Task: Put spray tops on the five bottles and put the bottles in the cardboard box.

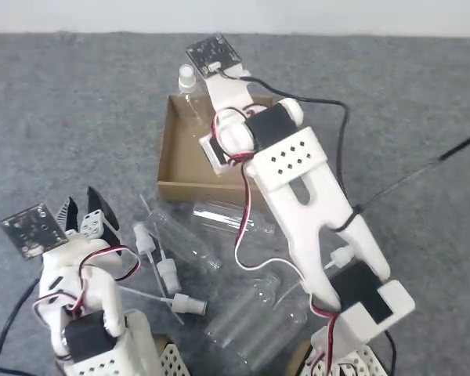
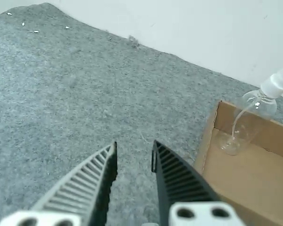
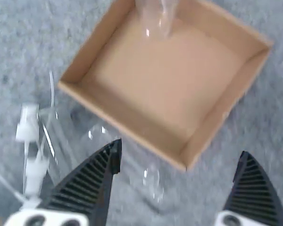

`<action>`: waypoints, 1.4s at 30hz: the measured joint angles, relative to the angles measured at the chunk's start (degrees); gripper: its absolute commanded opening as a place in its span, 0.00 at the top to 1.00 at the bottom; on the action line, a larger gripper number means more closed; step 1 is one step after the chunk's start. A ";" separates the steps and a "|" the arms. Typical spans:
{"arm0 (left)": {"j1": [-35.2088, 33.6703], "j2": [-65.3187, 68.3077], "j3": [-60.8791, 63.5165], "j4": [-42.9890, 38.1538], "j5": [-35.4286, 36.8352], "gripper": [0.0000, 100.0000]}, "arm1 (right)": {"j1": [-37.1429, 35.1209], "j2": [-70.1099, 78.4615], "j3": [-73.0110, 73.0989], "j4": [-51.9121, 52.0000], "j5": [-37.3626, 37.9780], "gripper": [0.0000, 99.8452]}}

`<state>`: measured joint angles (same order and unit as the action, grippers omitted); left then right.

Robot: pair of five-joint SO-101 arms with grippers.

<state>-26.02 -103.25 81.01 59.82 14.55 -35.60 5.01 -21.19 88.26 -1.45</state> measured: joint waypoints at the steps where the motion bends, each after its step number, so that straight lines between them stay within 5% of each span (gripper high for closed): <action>1: 0.00 0.00 0.00 0.00 0.00 0.88 | 0.00 -0.26 0.00 1.32 0.00 0.68; 10: 0.00 0.00 0.00 0.00 0.00 0.88 | 0.00 -4.40 0.00 11.87 0.00 0.68; 20: 0.00 0.00 0.70 0.00 0.00 0.88 | 0.00 -10.37 0.70 12.13 0.00 0.68; 42: 0.00 0.00 0.97 0.00 0.00 0.88 | -0.88 -30.07 31.30 12.13 0.00 0.68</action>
<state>-26.02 -103.25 81.98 59.82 14.55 -36.48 -25.05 10.11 100.40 -1.45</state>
